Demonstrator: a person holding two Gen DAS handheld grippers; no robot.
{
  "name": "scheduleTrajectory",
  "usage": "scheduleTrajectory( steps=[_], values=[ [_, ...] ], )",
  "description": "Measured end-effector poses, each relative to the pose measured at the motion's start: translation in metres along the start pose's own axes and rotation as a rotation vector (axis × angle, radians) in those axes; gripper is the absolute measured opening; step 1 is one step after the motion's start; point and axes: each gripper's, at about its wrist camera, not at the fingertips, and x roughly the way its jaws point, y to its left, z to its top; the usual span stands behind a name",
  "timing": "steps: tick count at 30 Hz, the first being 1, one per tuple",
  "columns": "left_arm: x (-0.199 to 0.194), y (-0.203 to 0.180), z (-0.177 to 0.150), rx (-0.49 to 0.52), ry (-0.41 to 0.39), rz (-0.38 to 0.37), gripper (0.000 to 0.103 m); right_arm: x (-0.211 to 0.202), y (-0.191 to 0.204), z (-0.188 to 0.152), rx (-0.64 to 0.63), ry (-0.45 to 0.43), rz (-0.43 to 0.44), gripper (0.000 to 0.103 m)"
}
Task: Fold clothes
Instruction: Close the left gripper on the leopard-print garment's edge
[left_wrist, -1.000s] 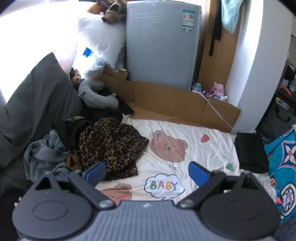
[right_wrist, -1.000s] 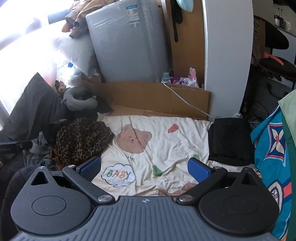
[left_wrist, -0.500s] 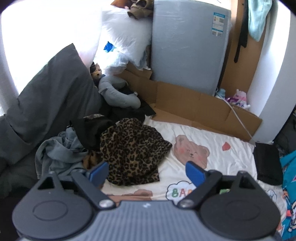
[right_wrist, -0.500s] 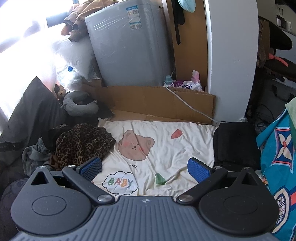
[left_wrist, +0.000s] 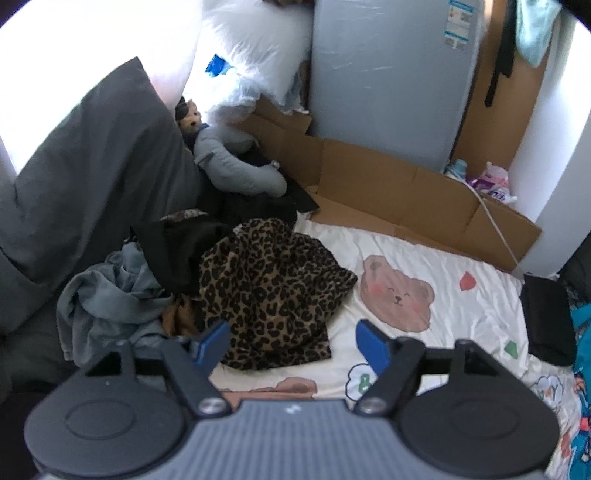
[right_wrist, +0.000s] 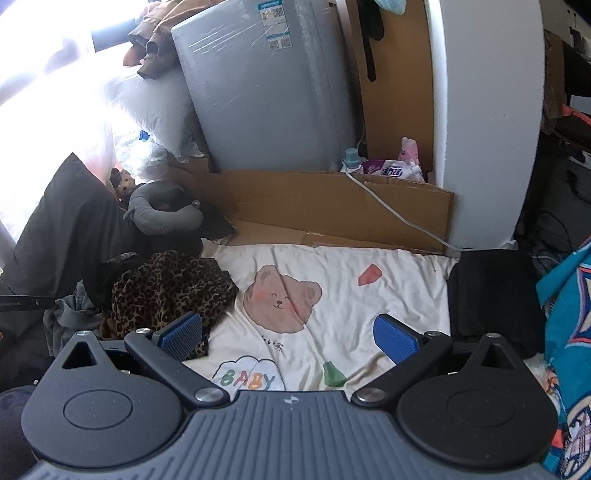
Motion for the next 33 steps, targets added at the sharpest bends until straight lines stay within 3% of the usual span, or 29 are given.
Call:
scheduleTrajectory(
  steps=[10, 14, 18, 23, 33],
  values=[
    [0.054, 0.018, 0.011, -0.005, 0.023, 0.036, 0.078, 0.061, -0.001, 0.034, -0.062, 0.067, 0.120, 0.101],
    [0.082, 0.026, 0.010, 0.011, 0.031, 0.065, 0.079, 0.089, 0.004, 0.037, -0.136, 0.073, 0.144, 0.101],
    [0.116, 0.030, 0.004, 0.020, 0.043, 0.067, 0.080, 0.127, 0.006, 0.040, -0.192, 0.131, 0.221, 0.102],
    [0.156, 0.031, -0.008, 0.028, 0.038, 0.075, 0.080, 0.171, 0.010, 0.024, -0.248, 0.152, 0.232, 0.102],
    [0.207, 0.041, -0.017, 0.054, -0.019, 0.082, 0.086, 0.233, 0.007, -0.023, -0.169, 0.135, 0.316, 0.102]
  ],
)
